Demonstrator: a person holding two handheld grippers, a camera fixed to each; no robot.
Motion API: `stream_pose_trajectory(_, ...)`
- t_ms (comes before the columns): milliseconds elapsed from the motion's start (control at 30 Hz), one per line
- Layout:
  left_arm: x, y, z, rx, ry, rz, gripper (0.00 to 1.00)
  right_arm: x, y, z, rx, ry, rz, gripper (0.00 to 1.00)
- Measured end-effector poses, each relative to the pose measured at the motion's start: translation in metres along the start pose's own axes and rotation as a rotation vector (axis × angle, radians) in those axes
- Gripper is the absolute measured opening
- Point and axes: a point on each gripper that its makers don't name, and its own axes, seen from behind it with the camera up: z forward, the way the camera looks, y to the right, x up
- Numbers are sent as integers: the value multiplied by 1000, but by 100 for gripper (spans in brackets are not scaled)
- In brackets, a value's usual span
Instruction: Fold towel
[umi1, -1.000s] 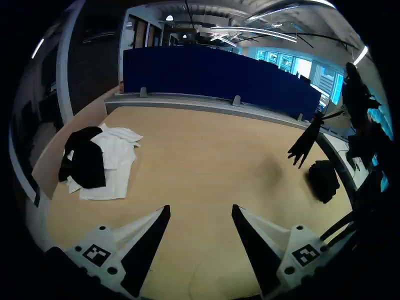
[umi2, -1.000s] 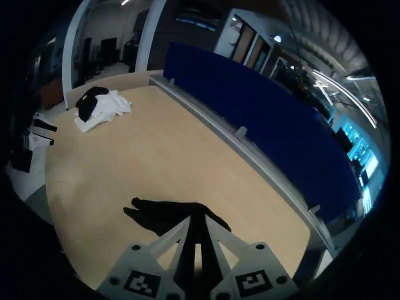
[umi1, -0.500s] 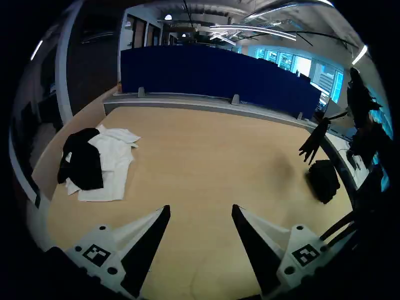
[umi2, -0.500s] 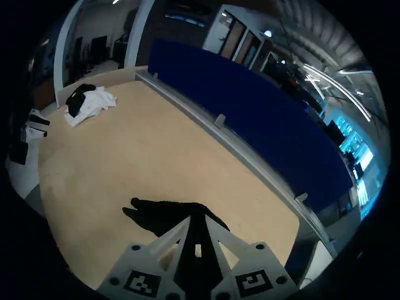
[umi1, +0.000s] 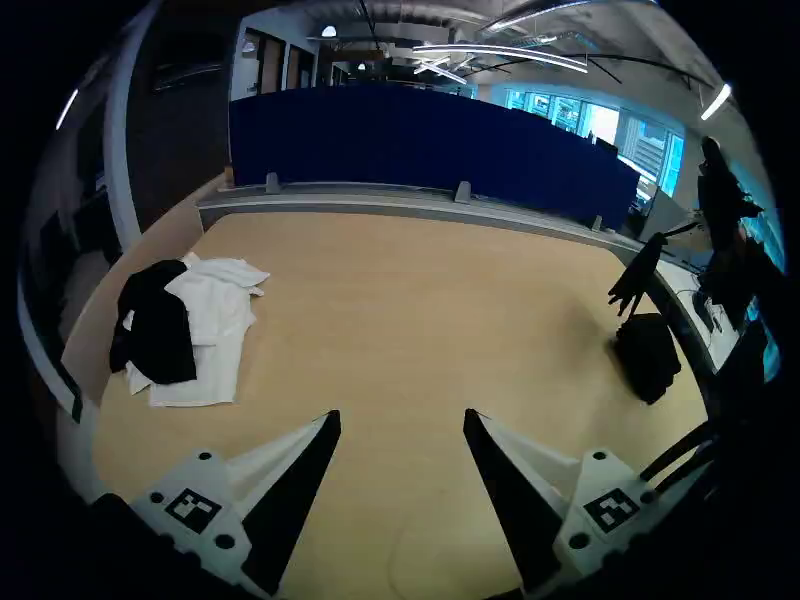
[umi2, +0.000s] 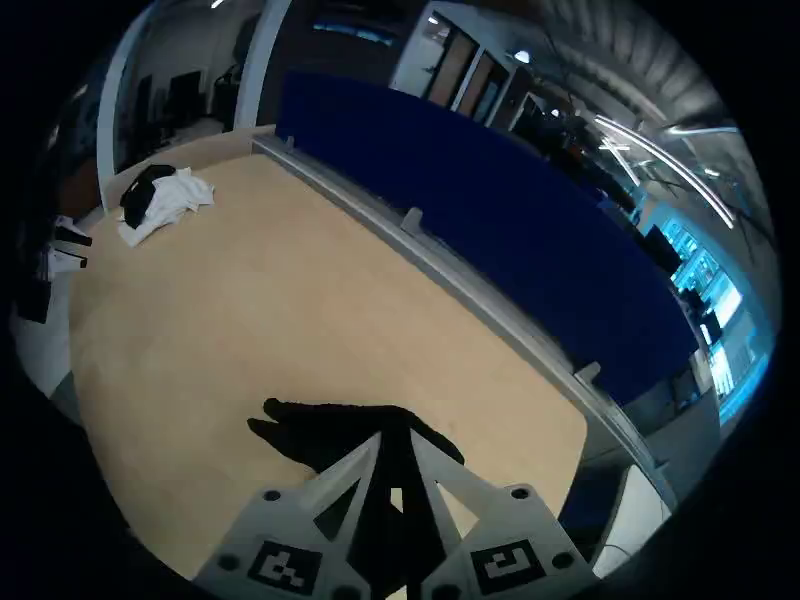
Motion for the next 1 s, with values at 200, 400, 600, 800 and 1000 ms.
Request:
stream_pose_trajectory(200,2,6,0,-4,-1,13,91,-12,5,0,0,-13,0,5)
stream_pose_trajectory(400,4,9,0,-5,-1,17,91,-21,8,-6,-3,-16,8,5)
stream_pose_trajectory(600,5,13,-1,-10,-2,21,91,-43,7,-16,-6,-34,29,5)
stream_pose_trajectory(800,4,17,-3,-21,-5,35,91,-79,6,-28,-11,-62,71,5)
stream_pose_trajectory(1000,3,21,-4,-31,-7,42,91,-118,-3,-42,-15,-98,111,5)
